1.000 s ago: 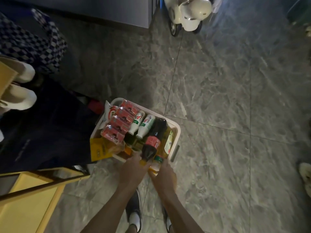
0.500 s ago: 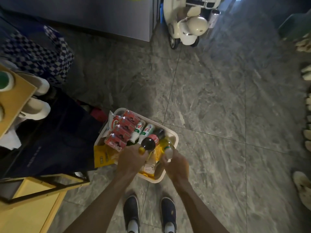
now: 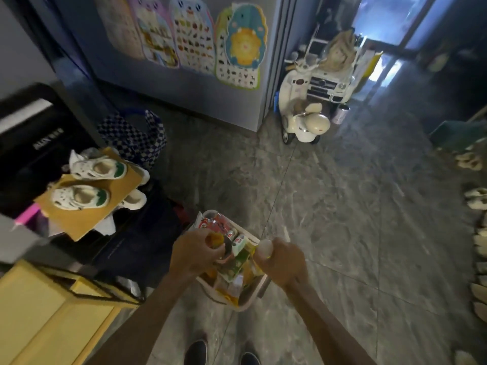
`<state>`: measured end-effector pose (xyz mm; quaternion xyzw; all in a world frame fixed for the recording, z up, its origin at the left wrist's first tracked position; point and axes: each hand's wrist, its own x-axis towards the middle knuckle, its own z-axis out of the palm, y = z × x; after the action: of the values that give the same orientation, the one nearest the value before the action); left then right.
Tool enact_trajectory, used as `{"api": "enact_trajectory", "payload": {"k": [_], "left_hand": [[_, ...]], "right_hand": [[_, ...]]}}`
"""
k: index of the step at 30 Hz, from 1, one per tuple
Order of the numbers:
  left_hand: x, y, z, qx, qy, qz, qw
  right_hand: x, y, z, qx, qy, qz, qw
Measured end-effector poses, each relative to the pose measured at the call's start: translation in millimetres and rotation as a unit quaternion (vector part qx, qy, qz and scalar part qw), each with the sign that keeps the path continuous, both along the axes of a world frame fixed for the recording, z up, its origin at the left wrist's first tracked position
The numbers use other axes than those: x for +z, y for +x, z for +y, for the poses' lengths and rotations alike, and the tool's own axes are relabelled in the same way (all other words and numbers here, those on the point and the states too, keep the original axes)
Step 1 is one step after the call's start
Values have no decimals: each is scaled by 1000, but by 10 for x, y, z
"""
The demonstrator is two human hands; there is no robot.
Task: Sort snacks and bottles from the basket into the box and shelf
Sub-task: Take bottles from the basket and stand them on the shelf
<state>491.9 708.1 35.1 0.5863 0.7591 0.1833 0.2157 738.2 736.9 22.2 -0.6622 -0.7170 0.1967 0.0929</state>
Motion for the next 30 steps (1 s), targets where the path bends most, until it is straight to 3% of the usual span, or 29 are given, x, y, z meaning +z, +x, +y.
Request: {"api": "enact_trajectory", "payload": {"k": [7,15,25,30], "left_hand": [[908,-462,-687,95,70,-9,993],[1582,-1234,-1678,222,57,-6,973],[1677,-2413,-3392,352,120,0,928],[1531,-3152,-4054,407,133,1,904]], "right_hand": [[913,-354,48,159,19,15,987],[1571,-1618,-321,299,77,-8,951],[1916,-3440,-1419,460,59,77,883],[2012,-4322,-1971,513,9,54,857]]}}
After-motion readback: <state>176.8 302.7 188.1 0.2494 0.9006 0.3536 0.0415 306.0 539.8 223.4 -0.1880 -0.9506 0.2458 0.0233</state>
